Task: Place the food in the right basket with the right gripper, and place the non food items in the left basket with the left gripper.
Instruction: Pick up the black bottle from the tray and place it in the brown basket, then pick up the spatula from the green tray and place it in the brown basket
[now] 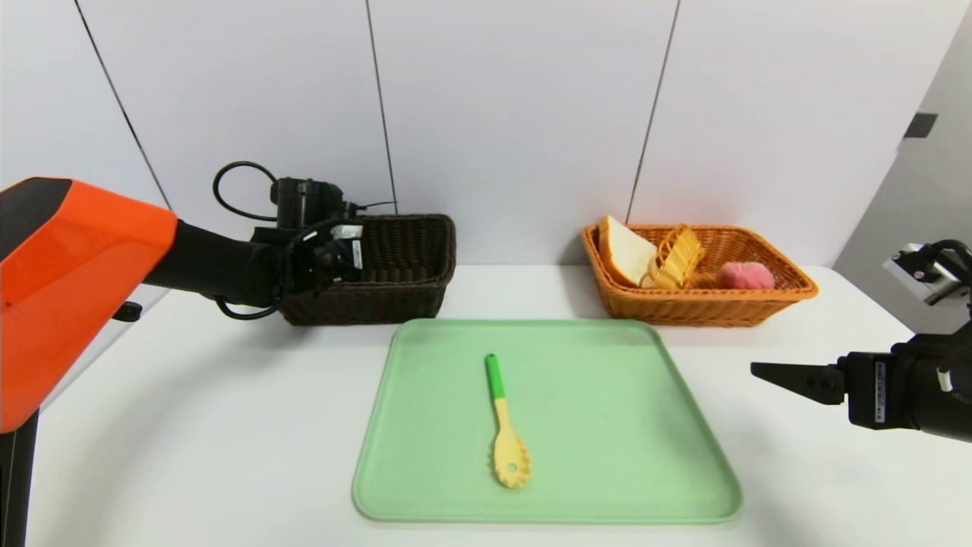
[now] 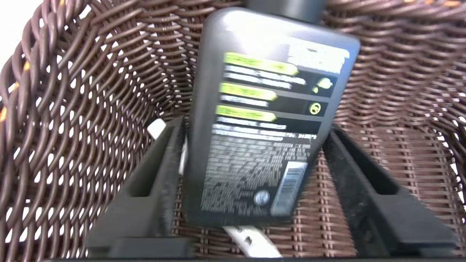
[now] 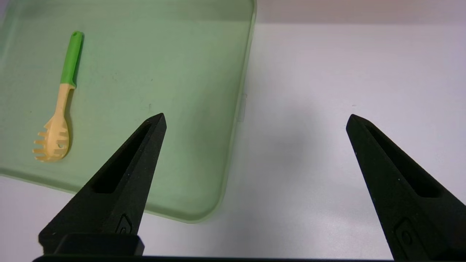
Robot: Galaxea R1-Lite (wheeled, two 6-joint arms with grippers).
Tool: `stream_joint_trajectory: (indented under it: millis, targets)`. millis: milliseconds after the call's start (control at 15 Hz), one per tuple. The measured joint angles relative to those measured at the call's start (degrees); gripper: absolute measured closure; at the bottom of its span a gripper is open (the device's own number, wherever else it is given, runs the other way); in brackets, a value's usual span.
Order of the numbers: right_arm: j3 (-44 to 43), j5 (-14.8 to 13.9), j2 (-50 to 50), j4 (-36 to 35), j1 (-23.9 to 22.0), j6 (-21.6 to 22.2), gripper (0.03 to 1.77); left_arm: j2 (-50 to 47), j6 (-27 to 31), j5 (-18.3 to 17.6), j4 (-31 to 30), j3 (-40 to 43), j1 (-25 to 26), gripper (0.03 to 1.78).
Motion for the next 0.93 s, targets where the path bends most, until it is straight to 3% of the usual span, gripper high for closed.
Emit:
stream_joint_trajectory:
  millis: [267,467,667,933]
  targets:
    - [-0.13,0.04,-0.05,0.0,-0.02,0.02,0.09,-2.34,0.11,0.22,3.77,-2.65,-0.02,0.34]
    - [0.2,0.11,-0.13,0.07,-0.06,0.22,0.09,-7.89,-0.07,0.48,13.03,-6.11,-1.05,0.27]
    - [0.33,0.28,-0.11,0.02,-0.06,0.62,0.09,-14.91,-2.84,0.69,30.88,-13.69,-7.36,0.22]
    - [0.39,0.2,-0.09,0.09,-0.06,1.45,0.09,-18.38,-17.42,0.68,56.13,-27.95,-22.33,0.17]
